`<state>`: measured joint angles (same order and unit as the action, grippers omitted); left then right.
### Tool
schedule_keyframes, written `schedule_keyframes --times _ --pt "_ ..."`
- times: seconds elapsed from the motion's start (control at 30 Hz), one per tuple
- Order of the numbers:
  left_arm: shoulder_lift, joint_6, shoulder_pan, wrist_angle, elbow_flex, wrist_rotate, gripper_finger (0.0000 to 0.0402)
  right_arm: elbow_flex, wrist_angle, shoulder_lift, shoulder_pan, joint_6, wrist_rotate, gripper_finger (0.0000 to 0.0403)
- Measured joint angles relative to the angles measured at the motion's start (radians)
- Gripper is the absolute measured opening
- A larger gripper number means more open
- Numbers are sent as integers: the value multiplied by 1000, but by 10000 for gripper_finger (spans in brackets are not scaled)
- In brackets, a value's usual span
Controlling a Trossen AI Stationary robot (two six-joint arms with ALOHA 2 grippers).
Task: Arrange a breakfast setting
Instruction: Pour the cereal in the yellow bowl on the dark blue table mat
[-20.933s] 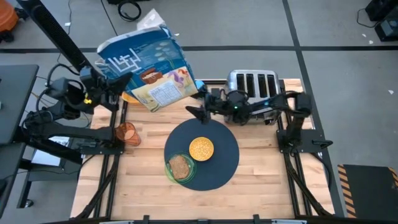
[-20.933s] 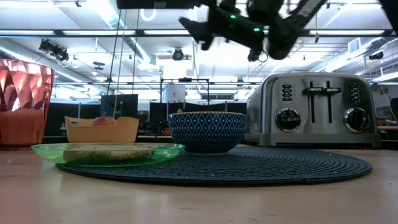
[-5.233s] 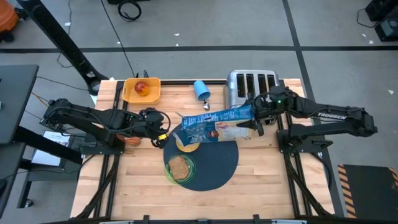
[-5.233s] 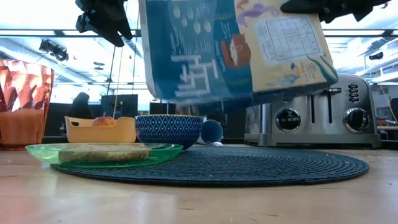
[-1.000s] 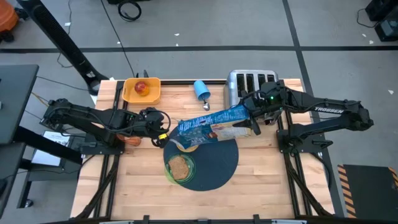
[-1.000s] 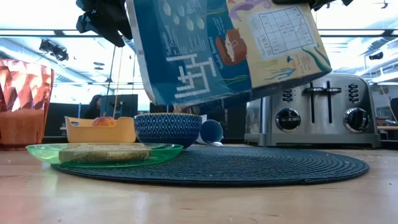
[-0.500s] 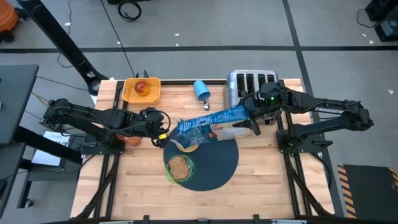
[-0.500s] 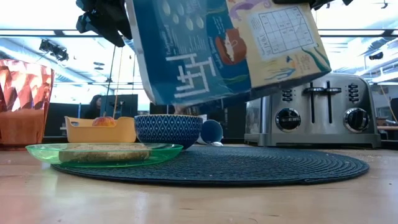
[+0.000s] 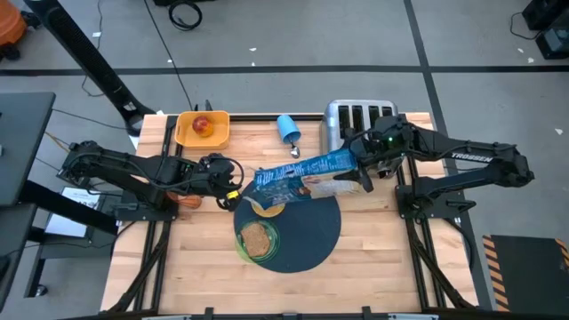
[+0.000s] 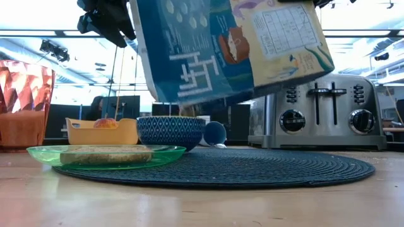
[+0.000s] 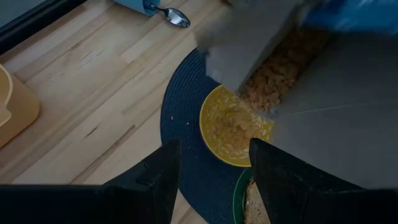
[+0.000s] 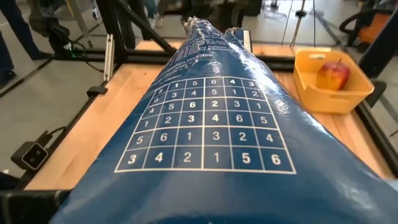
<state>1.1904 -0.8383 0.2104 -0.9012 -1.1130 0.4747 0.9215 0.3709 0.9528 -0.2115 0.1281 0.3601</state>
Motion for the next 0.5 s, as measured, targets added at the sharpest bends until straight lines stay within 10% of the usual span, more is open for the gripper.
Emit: schedule_keyframes --times 0.5 --pt "0 -9 0 0 0 0 196 11 22 -2 8 14 -4 275"
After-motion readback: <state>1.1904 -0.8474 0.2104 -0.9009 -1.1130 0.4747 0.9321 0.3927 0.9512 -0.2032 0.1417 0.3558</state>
